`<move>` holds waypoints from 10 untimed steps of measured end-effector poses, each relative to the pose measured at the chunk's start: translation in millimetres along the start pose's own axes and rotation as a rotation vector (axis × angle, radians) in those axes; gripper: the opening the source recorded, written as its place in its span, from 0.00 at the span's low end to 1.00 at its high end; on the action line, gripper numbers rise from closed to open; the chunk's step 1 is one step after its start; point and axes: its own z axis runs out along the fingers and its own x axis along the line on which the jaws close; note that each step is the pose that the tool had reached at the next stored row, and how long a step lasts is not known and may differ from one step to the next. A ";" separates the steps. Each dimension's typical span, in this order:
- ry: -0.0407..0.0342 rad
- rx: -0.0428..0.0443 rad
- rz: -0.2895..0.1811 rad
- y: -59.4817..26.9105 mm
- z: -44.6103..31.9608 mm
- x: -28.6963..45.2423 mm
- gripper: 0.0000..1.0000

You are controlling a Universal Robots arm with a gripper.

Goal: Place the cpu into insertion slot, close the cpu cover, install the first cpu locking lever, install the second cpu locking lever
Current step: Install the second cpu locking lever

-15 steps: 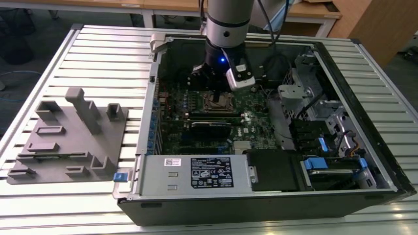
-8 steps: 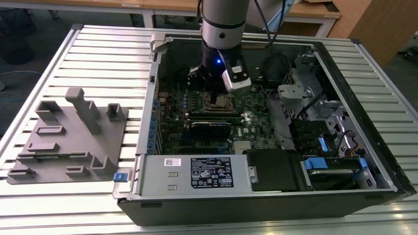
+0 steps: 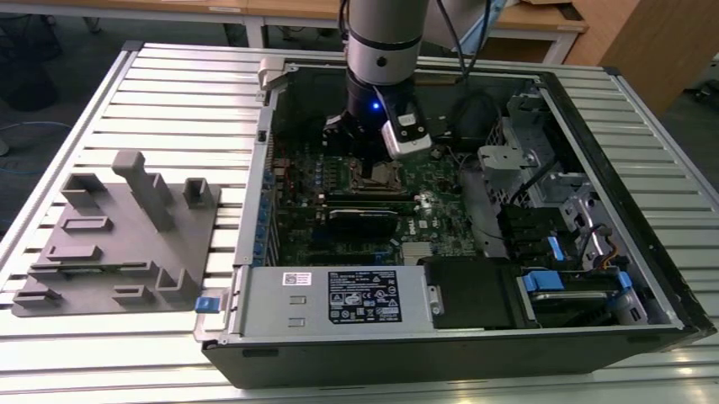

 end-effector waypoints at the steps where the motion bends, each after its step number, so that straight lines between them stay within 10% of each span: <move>1: 0.0001 0.0003 0.000 -0.2 1.3 0.4 0.11; 10: 0.0000 0.0002 0.000 -2.2 16.1 5.0 0.11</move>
